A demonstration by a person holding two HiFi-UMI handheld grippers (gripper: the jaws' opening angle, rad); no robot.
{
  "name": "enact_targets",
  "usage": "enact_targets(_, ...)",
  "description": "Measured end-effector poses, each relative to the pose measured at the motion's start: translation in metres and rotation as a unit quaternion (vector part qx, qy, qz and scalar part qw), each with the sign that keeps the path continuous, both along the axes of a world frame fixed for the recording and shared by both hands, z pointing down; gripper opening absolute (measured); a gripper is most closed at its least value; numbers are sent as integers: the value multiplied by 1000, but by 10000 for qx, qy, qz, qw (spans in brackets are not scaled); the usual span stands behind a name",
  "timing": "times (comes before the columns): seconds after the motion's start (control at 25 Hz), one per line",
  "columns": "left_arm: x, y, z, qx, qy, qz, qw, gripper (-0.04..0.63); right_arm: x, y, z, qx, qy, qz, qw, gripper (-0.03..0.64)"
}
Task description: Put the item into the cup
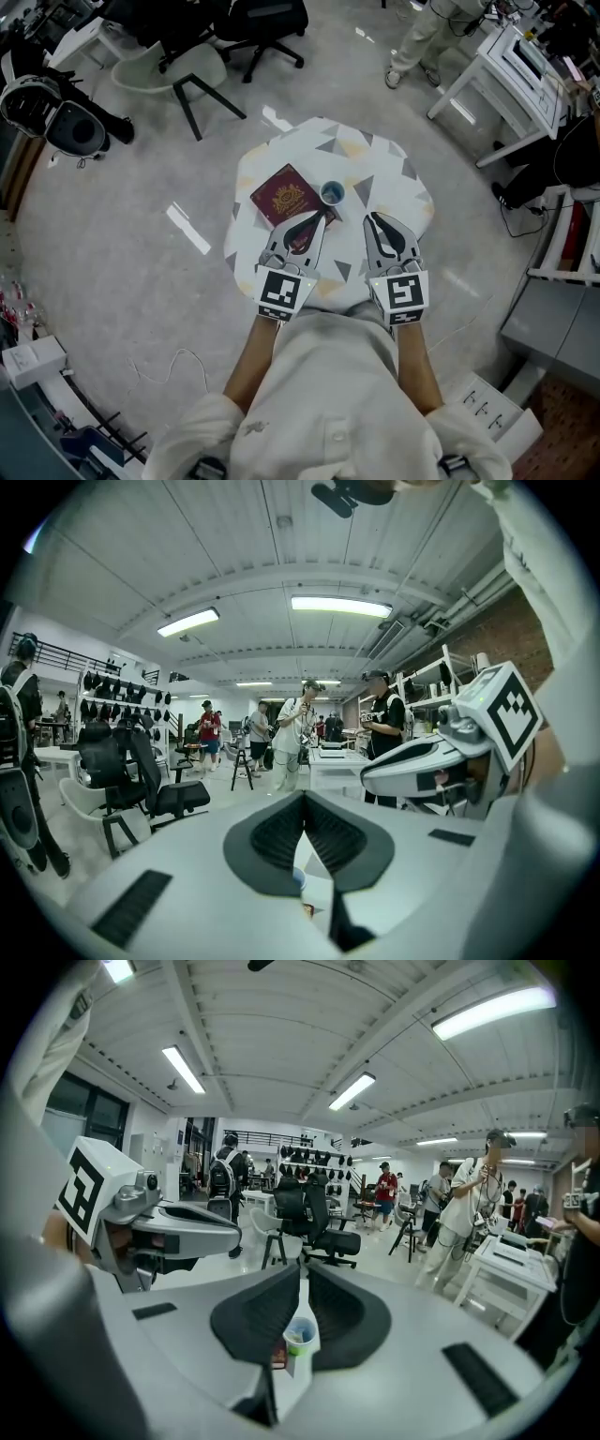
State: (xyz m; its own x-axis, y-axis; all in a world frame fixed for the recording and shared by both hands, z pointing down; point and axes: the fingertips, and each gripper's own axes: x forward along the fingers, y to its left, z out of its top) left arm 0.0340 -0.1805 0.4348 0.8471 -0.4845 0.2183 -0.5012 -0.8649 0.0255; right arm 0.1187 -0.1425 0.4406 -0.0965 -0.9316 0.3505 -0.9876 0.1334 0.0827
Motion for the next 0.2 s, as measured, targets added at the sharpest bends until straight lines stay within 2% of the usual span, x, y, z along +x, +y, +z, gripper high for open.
enact_targets(0.2,-5,5,1,-21,21,13,10000,12,-5,5,1,-25,-6,33,10000,34)
